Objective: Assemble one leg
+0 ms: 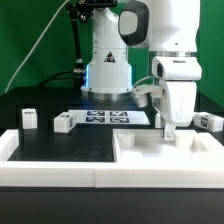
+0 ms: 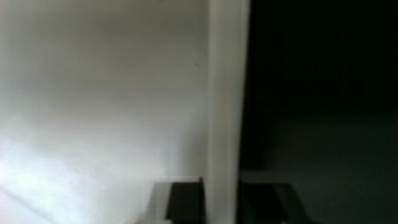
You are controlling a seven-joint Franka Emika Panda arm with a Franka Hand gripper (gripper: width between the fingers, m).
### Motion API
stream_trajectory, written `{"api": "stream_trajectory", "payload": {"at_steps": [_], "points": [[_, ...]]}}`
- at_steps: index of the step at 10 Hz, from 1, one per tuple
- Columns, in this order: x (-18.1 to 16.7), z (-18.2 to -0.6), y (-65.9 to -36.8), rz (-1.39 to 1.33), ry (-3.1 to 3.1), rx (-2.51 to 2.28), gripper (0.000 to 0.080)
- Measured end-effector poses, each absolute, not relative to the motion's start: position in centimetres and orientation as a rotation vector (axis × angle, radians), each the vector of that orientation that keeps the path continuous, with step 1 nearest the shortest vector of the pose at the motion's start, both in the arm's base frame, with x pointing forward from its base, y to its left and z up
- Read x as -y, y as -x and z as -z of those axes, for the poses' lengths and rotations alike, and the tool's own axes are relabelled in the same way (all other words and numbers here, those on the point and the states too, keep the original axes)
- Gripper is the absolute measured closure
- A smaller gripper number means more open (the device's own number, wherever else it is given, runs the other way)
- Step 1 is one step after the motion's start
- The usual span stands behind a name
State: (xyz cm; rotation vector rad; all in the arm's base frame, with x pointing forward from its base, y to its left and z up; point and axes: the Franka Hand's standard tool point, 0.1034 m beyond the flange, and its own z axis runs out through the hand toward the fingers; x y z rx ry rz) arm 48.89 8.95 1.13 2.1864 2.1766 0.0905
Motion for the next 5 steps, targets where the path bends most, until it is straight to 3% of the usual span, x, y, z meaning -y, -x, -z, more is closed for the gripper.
{"api": "stream_trajectory", "payload": {"at_steps": [1,2,3,5], "points": [[-8.95,-1.13,-48.88,-0.09,-2.187,-2.177,0.0524],[-8.94,-1.12,-48.87,-0.09,-2.187,-2.177,0.0329],[-8.94,-1.12,-48.87,-0.09,-2.187,-2.177,0.021],[-8.94,-1.11,-48.86,-0.09,-2.187,-2.177,0.0169]]}}
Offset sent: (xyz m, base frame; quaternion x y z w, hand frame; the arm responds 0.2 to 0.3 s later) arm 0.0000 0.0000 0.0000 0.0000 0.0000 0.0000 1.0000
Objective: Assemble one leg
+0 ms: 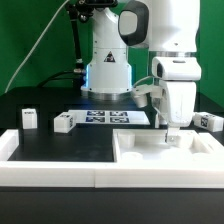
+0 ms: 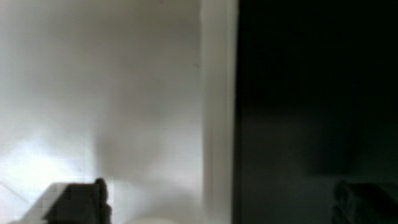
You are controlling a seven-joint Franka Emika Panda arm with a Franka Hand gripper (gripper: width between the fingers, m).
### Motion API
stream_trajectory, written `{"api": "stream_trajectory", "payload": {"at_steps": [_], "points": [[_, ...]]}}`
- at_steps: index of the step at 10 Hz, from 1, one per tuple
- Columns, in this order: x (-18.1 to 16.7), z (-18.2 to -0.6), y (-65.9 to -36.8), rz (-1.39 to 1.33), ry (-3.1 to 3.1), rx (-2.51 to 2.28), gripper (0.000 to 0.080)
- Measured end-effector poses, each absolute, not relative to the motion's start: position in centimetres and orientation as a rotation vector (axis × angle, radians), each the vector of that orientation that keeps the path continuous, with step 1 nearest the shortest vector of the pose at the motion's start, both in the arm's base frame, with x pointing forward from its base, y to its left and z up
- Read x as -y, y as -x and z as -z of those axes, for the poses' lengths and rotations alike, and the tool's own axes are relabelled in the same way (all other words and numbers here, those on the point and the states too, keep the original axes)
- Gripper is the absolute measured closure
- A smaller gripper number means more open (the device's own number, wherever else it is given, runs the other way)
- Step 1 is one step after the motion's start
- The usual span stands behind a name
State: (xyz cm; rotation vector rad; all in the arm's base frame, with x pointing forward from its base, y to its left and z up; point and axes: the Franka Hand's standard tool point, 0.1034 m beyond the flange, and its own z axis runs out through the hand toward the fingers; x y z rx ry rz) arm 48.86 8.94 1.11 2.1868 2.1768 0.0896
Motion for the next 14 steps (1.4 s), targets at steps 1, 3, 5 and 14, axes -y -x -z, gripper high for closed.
{"api": "stream_trajectory", "payload": {"at_steps": [1,3,5,14], "points": [[-8.9,-1.1,-48.9,-0.09,-2.187,-2.177,0.0153],[-8.9,-1.3,-48.7,-0.076,-2.192,-2.173,0.0151],[-9.5,-3.8,-48.3,-0.065,-2.213,-2.125,0.0151],[-13.1,-7.3,-45.7,-0.14,-2.586,-1.65,0.0151]]}}
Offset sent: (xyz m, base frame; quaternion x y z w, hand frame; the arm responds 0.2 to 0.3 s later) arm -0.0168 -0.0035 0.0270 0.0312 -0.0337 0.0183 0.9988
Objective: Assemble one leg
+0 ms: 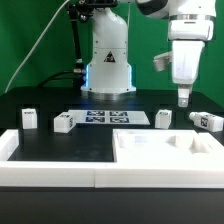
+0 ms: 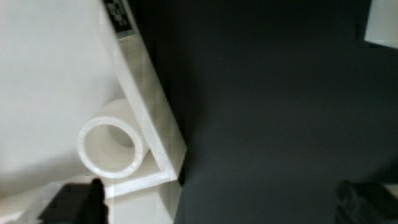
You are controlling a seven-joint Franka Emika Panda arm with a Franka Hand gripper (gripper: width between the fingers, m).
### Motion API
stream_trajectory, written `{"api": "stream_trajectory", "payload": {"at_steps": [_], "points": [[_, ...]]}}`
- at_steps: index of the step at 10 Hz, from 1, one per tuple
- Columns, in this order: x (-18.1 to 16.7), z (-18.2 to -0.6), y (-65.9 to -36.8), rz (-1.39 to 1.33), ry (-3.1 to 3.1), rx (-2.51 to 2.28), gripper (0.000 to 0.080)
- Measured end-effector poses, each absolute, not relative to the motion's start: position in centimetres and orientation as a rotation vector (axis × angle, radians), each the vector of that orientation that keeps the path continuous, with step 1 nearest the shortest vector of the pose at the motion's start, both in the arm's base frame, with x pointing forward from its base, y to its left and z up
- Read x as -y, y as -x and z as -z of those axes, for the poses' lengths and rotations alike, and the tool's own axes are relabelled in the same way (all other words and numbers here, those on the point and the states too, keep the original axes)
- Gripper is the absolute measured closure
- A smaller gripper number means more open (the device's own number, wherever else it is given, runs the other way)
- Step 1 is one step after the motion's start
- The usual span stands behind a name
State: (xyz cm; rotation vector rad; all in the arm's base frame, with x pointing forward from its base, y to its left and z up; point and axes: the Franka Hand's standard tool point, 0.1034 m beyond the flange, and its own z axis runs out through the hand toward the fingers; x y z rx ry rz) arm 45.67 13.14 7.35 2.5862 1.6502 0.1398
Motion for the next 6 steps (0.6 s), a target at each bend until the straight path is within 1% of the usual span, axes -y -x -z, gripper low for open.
{"api": "stream_trajectory", "payload": {"at_steps": [1,3,5,6], "points": [[-13.9,-7.2,-45.1,-0.18,-2.688,-1.506,0.0151],[-16.3,-6.3,-43.5,-0.195,-2.914,-1.133,0.0151],[-18.8,-6.1,-42.6,-0.194,-3.055,-0.817,0.0151],[-20.1,-6.1,-42.1,-0.196,-3.085,-0.746,0.0151]]}}
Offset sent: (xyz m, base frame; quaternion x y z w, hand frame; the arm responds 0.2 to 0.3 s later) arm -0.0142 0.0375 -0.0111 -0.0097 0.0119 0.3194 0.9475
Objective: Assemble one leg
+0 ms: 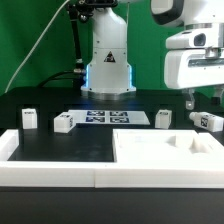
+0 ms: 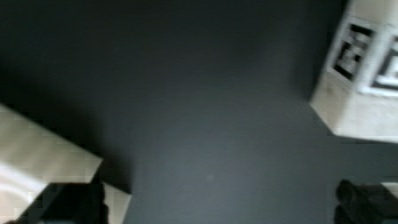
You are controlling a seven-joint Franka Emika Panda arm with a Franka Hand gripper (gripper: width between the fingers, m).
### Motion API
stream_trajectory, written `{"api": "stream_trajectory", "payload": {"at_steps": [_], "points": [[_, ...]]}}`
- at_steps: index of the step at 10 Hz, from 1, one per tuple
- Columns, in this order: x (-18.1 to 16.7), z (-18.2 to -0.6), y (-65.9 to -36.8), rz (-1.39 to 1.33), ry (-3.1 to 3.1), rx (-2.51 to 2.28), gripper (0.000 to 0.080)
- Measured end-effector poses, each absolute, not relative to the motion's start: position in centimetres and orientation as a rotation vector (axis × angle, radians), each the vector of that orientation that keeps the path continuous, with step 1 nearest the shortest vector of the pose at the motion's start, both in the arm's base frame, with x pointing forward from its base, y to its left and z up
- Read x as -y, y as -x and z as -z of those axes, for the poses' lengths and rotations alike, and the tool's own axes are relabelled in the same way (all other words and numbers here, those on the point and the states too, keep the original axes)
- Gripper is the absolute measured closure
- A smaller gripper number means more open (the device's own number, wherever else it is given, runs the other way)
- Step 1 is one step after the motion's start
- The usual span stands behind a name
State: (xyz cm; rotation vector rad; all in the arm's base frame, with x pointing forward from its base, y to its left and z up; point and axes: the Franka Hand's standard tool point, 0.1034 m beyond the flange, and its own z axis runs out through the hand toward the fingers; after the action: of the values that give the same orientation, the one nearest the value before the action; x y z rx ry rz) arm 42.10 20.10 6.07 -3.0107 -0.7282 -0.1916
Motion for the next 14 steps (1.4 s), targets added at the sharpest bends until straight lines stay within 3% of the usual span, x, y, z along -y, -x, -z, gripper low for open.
{"api": "stream_trajectory", "payload": {"at_steps": [5,9,14], "points": [[-20.3,-6.0,-41.9,0.171,3.006,0.773,0.0151],[-21.3,-5.2,-41.1,-0.309,3.107,0.801,0.0151],[-19.9,-3.3,-39.6,-0.972,3.105,0.79,0.0151]]}}
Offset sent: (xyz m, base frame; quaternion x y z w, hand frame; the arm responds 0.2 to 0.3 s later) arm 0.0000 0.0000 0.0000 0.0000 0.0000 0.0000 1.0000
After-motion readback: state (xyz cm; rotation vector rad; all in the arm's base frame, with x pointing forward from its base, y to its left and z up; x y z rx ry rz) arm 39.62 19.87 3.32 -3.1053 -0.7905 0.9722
